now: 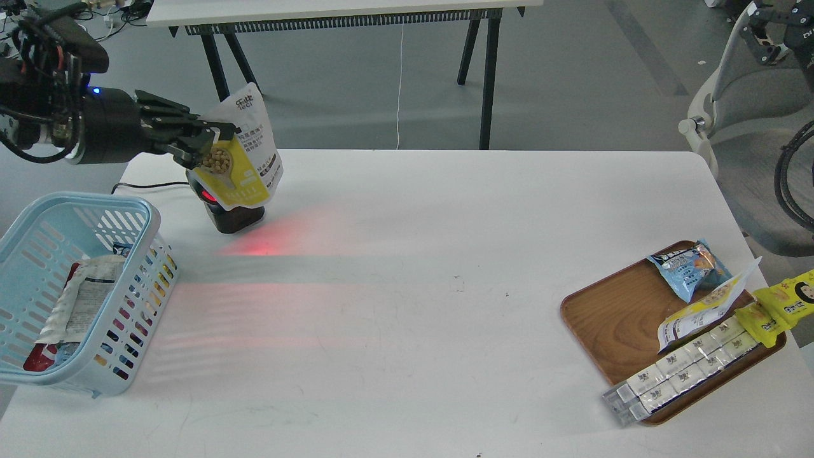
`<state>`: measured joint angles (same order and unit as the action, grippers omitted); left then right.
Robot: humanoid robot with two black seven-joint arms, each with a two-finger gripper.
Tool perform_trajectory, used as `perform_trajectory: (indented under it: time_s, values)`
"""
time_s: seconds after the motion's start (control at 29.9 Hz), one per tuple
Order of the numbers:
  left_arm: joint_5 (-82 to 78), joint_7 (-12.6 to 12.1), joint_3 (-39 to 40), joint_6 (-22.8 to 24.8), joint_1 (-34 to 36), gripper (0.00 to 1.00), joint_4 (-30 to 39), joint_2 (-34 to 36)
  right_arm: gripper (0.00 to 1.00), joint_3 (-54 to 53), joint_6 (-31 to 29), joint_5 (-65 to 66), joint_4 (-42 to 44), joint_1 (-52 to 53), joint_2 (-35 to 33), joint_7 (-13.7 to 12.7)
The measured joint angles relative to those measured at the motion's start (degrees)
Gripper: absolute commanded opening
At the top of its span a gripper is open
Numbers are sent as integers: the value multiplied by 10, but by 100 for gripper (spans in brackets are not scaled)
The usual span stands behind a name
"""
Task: Scan snack and place in basket
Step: 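Carry the pouch past the scanner toward the basket with the left gripper, then lower the pouch into the blue basket and open the left gripper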
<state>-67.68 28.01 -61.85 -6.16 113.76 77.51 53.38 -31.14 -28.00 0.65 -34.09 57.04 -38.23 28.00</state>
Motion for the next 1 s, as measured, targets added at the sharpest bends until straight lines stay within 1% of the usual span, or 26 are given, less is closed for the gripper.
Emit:
perform_trajectory:
  time_s: [0.07, 0.23, 0.3, 0.74, 0.9, 1.0]
  values:
    - [-2, 0, 0, 16, 15, 0, 1, 24, 98, 0, 0, 0, 0, 0, 1, 0]
    - [-22, 0, 3, 81, 52, 0, -1, 90, 98, -1, 0, 1, 1, -1, 1, 0]
    - [-26, 0, 4, 94, 61, 0, -1, 115, 98, -1, 0, 1, 1, -1, 1, 0]
    - [-110, 0, 16, 135, 69, 0, -2, 280, 98, 0, 0, 1, 4, -2, 2, 0]
    - [-151, 0, 23, 148, 66, 0, 1, 324, 98, 0, 0, 1, 3, -2, 5, 0]
    - [-168, 0, 32, 159, 62, 0, 1, 337, 98, 0, 0, 1, 4, -2, 6, 0]
